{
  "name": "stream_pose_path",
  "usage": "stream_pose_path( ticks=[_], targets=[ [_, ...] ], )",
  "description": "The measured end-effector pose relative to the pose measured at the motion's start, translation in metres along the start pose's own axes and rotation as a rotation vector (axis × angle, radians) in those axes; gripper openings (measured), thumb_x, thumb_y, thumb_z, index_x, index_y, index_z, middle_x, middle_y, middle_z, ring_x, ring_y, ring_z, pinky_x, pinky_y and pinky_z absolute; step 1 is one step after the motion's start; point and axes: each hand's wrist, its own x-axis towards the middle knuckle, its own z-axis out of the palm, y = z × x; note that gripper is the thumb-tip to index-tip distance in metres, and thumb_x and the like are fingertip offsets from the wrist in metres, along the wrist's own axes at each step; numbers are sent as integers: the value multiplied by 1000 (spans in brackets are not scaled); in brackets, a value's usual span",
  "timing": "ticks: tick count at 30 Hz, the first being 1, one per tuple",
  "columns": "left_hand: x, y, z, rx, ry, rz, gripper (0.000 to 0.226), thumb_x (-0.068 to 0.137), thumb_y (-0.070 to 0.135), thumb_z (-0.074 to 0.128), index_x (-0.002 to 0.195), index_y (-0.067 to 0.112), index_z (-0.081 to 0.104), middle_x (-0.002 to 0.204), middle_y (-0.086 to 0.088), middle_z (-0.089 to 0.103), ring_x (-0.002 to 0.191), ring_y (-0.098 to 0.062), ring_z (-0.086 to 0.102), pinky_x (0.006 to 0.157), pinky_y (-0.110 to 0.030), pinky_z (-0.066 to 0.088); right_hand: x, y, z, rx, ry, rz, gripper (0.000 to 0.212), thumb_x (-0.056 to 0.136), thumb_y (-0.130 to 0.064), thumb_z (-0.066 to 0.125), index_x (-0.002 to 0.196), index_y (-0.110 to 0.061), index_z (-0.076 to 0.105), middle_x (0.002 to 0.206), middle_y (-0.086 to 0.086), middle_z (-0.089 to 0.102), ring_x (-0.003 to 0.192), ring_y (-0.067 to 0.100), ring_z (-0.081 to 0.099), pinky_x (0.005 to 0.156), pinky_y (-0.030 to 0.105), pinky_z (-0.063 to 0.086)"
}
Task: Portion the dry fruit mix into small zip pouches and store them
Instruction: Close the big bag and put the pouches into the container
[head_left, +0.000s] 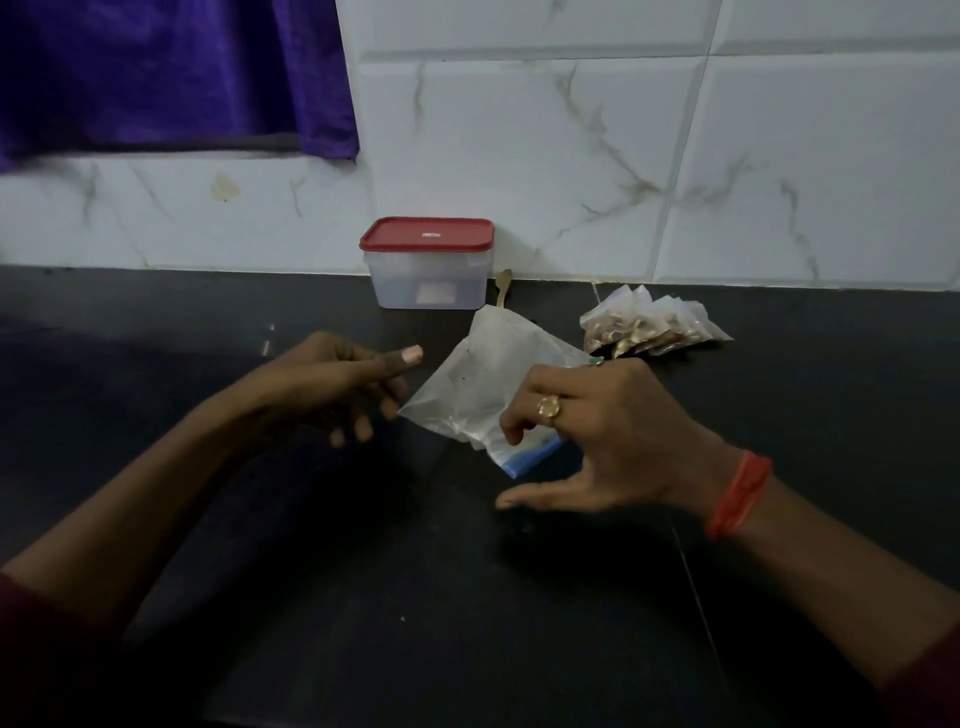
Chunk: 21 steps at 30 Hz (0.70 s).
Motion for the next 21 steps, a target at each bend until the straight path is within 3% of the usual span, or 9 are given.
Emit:
stream_pose_path(
  ticks=[2,6,11,15,21],
  targets=[
    [-7,-1,8,19,-43,25,67,61,69,77,89,8,76,79,-9,76,55,-18,65,42,-26,48,-2,-3,3,-65,-35,-33,50,83,-71,62,99,-25,69,96,-7,65,74,11,64,60,35,52],
    [-8,-3,21,-9,-27,67,39,72,41,76,87,5,76,80,-10,76,58,-16,68,45,-25,51,-4,-3,3,-119,-94,-39,36,84,-59,67,97,-26,68,93,-6,64,74,12,63,57,37,52],
    [-1,-11,22,-120,41,59,37,68,33,81,86,1,76,74,-8,75,58,-13,67,48,-23,53,-9,-7,6,-213,-82,-66,14,86,-34,72,89,-21,70,78,-4,66,64,14,63,51,34,52],
    [11,-21,10,-232,141,-20,37,61,27,84,84,0,74,69,-6,72,57,-10,66,50,-23,56,-19,-7,3,-297,-2,-93,16,92,-28,65,84,-15,71,72,-1,63,60,16,61,48,33,50],
    [23,-30,6,-275,246,-53,32,65,20,84,87,-1,73,84,-13,74,67,-15,68,51,-22,58,-33,-17,0,-317,2,-102,19,96,-20,60,84,-11,73,71,0,63,58,16,59,46,34,49]
  ],
)
